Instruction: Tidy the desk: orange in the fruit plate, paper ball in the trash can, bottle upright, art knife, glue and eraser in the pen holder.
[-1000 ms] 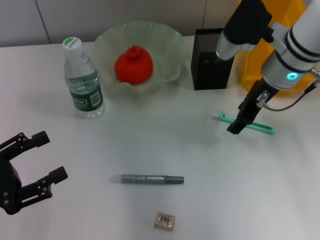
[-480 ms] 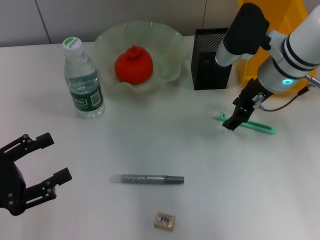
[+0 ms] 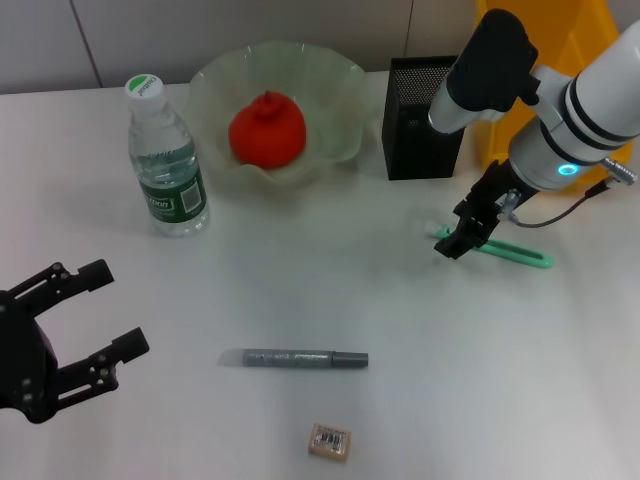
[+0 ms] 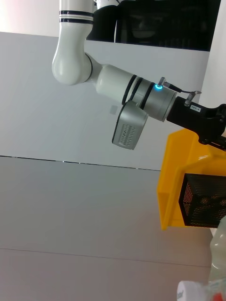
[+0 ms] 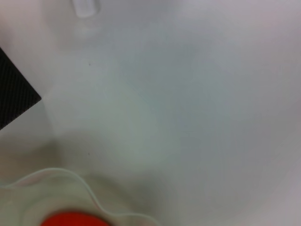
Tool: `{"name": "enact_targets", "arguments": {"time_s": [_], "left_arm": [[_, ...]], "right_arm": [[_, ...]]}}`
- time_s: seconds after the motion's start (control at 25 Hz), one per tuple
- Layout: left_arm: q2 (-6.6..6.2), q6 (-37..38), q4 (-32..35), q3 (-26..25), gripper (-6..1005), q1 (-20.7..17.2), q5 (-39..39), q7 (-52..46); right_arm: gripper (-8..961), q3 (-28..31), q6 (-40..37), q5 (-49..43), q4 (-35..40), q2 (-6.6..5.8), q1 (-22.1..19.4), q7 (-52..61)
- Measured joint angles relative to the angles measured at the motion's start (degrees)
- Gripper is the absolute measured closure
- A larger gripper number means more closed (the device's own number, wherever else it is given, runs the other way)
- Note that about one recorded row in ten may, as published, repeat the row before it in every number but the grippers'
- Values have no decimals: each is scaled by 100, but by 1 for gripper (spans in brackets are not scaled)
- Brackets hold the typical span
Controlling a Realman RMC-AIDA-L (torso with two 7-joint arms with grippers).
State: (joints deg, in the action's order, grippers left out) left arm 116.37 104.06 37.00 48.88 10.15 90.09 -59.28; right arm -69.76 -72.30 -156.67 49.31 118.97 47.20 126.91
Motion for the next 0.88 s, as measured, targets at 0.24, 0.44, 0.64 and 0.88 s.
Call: {"name": "enact_targets", "arguments": {"time_s": [0.24, 0.44, 0.64, 0.88], "left_arm": [[0, 0, 0, -10, 197, 5, 0, -4], [0, -10, 0, -10, 197, 13, 0, -5], [0, -8, 0, -10, 198, 14, -1, -5], [0, -9, 0, -10, 198, 14, -1, -5]], "right_arm": [[384, -2, 14, 10, -37, -8, -14, -8], [520, -3, 15, 14, -37, -15, -25, 18], [525, 41, 53, 14, -107, -15, -31, 31], [534, 50, 137, 14, -202, -15, -31, 34]]}}
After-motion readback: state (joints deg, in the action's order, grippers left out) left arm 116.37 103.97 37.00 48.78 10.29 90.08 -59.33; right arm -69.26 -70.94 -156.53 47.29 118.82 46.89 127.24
